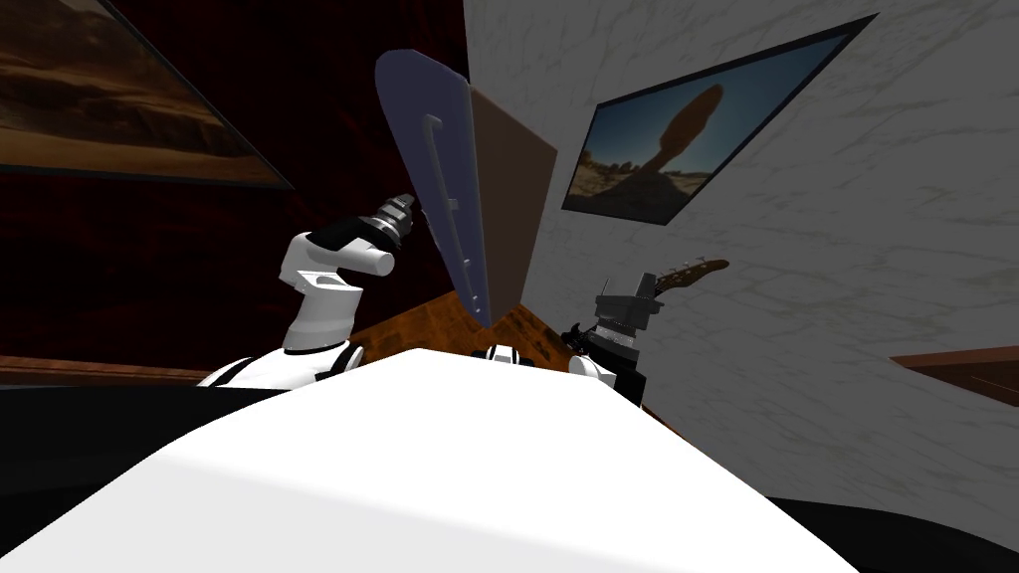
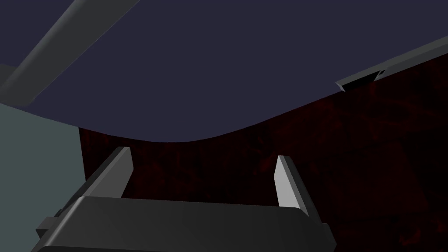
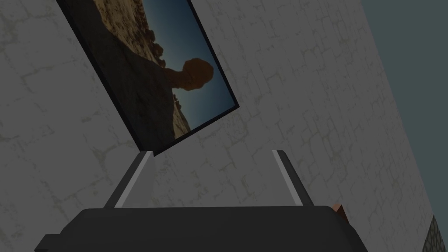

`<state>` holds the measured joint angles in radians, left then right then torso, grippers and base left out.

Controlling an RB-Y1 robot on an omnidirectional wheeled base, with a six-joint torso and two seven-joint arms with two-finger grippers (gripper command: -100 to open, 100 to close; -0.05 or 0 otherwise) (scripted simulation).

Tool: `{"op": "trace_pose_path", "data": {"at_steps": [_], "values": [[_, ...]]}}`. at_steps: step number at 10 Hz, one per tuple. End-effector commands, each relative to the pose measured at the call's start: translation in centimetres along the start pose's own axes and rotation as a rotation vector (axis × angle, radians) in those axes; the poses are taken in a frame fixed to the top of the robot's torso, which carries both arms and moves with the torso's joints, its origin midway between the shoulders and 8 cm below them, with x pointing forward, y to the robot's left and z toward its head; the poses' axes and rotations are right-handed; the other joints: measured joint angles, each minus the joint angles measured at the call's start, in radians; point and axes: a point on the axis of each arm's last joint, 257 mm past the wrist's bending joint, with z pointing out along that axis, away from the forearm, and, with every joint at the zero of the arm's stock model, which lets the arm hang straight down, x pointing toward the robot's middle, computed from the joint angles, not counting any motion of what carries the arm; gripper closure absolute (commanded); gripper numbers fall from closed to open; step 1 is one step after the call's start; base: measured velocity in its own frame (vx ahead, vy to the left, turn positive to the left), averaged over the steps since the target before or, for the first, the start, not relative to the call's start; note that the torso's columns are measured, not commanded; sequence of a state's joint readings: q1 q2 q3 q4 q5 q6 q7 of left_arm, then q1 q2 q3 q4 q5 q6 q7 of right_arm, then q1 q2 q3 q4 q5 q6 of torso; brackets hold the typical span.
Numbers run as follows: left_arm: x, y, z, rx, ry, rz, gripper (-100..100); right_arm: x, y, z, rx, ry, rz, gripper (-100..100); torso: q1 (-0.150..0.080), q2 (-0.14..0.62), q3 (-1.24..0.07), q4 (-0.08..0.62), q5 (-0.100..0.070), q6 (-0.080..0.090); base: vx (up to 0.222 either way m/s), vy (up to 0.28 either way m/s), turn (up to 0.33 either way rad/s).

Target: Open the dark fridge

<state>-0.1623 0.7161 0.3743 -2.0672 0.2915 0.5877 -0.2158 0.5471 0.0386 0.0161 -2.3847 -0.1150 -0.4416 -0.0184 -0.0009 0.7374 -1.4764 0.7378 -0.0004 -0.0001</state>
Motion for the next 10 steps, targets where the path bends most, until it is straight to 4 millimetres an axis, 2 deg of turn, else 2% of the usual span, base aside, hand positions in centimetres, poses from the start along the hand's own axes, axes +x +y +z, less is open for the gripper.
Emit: {"op": "trace_pose_path", "data": {"at_steps": [1,3,4,6,7,9,10], "values": [[-2.5,-0.7,0.7,-0.029,-0.019,0.017,-100,0.0,0.0,0.0,0.0,0.0,0.0,0,0.003,0.001,0.001,0.0,0.001,0.0,0.048,-0.076,-0.041],[-2.3,0.5,0.6,-0.073,-0.009,0.017,-100,0.0,0.0,0.0,0.0,0.0,0.0,0,0.0,0.0,0.0,0.0,0.0,0.0,0.04,-0.056,-0.012],[-4.6,-0.7,1.1,-0.075,-0.032,0.029,-100,0.0,0.0,0.0,0.0,0.0,0.0,0,0.003,0.002,0.001,0.0,0.001,0.0,0.049,-0.07,-0.041],[-4.3,0.3,1.0,-0.115,-0.023,0.028,-100,0.0,0.0,0.0,0.0,0.0,0.0,0,0.0,0.0,0.0,0.0,0.0,0.0,0.036,-0.053,-0.012],[-6.7,-0.9,1.4,-0.117,-0.047,0.037,-100,0.0,0.0,0.0,0.0,0.0,0.0,0,0.002,0.002,0.001,0.0,0.001,0.0,0.044,-0.068,-0.045],[-6.5,0.1,1.3,-0.157,-0.038,0.036,-100,0.0,0.0,0.0,0.0,0.0,0.0,0,0.0,0.001,0.0,0.0,0.0,0.0,0.03,-0.06,-0.008],[-8.8,-1.2,1.5,-0.158,-0.061,0.042,-100,0.0,0.0,0.0,0.0,0.0,0.0,0,0.002,0.001,0.001,0.0,0.001,0.0,0.048,-0.066,-0.044]]}}
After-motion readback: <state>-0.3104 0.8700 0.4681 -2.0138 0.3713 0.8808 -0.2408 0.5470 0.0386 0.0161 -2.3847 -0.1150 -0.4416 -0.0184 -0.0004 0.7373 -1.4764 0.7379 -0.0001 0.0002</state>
